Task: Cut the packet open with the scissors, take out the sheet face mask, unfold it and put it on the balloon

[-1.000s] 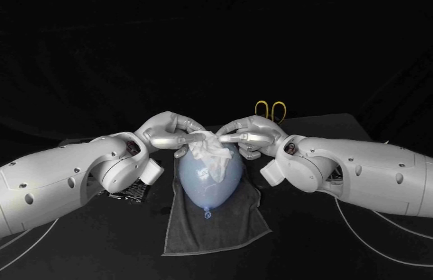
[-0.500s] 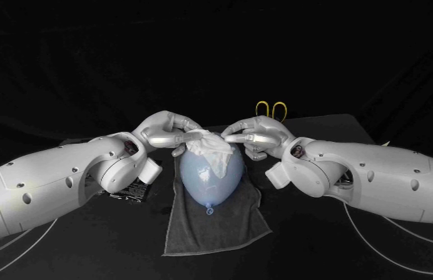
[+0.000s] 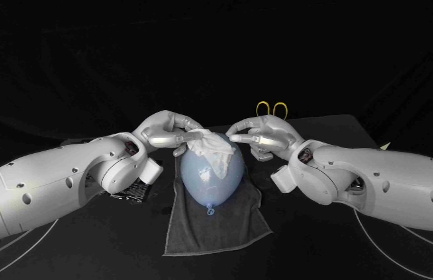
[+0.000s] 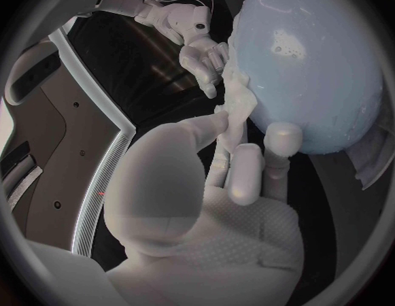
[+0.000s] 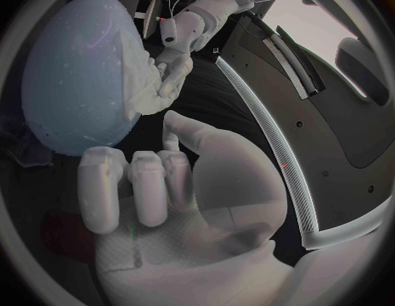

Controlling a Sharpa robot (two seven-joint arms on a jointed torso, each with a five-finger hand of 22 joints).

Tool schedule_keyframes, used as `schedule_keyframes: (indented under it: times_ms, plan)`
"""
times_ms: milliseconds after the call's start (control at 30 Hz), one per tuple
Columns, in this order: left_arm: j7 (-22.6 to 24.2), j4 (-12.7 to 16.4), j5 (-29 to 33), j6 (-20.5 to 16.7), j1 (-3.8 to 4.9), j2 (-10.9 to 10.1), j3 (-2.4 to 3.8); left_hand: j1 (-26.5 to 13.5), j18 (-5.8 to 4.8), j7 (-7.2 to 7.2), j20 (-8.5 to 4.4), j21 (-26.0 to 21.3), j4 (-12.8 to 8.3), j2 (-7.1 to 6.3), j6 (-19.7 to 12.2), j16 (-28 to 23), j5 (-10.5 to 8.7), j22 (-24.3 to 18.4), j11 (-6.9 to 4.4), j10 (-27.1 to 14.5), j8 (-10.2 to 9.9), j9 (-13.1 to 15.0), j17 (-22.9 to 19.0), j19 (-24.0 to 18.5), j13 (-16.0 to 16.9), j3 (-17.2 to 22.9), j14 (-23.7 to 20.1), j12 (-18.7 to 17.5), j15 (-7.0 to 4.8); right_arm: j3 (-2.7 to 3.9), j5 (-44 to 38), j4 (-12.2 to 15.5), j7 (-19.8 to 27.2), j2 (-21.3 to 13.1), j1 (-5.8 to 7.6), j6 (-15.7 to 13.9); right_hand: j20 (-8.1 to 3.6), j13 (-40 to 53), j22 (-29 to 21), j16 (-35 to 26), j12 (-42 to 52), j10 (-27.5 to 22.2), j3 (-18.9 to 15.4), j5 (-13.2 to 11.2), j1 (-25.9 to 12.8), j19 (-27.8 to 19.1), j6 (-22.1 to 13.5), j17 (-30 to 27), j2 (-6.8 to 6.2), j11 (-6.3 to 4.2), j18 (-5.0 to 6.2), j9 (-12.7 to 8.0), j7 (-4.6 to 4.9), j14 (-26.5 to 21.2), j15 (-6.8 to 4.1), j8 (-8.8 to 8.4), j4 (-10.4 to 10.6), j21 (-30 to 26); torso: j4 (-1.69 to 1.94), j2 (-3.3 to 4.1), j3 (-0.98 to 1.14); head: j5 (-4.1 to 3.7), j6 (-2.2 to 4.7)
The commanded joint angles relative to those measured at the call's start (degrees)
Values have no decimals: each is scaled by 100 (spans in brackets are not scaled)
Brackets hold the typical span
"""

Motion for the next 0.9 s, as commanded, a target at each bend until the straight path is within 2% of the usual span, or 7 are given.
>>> schedule_keyframes:
  times_ms: [33, 200, 467, 767, 900]
  plan:
    - [272, 34, 43, 26, 0, 1, 6, 127, 26, -7, 4, 8, -272, 29, 11, -49, 21, -50, 2, -115, -33, 170, -120, -102, -22, 237, -90, -38, 9, 2, -105, 110, 179, -79, -9, -115, 45, 1423, 1349, 20, 0, 541, -47, -23, 6, 390, -86, 1506, 10, 63, -49, -79, 36, 599, 63, -121, 14, 47, -2, -6, -4, 4, 15]
    - [391, 43, -14, 2, -9, 10, 4, 232, 44, -39, 29, 130, -488, 98, 114, -57, 19, -3, 89, -273, -47, 171, -209, -250, 40, 415, -194, 49, 65, -2, 22, 218, 64, -171, -66, -2, 62, 1434, 1367, 20, 14, 549, -56, -22, 20, 416, -102, 1506, 40, 83, -63, -109, 57, 599, 81, -179, 23, 106, -5, -4, -2, 13, 21]
    - [567, 67, -92, -189, -65, 10, 2, 255, 7, -156, 103, 474, -723, 186, 361, 18, 17, 389, 194, -447, 5, 189, -26, -261, 147, 581, -176, 219, 147, -12, 145, 407, -218, -242, -244, 89, 81, 1450, 1381, 20, 35, 561, -90, -22, -4, 436, -91, 1506, 70, 100, -73, -136, 72, 599, 98, -227, 69, 154, -1, 5, 3, 22, 20]
    - [678, 117, -360, -220, -142, 7, 2, 296, -39, -229, 143, 709, -854, 230, 496, 75, 17, 706, 221, -486, 38, 204, 112, -183, 155, 673, -147, 241, 178, -34, 427, 603, -557, -286, -367, -19, 97, 1453, 1382, 20, 39, 563, -95, -20, 2, 439, -114, 1506, 121, 114, -73, -172, 90, 599, 110, -299, 104, 159, -9, -1, -6, -1, 5]
    - [719, 161, -520, -219, -183, -3, 2, 314, -68, -271, 173, 836, -906, 264, 576, 103, 16, 882, 231, -494, 62, 218, 127, -130, 145, 751, -149, 228, 190, -43, 540, 710, -632, -292, -426, -30, 114, 1453, 1387, 20, 39, 564, -96, -20, 5, 446, -157, 1506, 149, 139, -77, -214, 121, 599, 130, -381, 129, 173, -6, -4, 0, -16, -15]
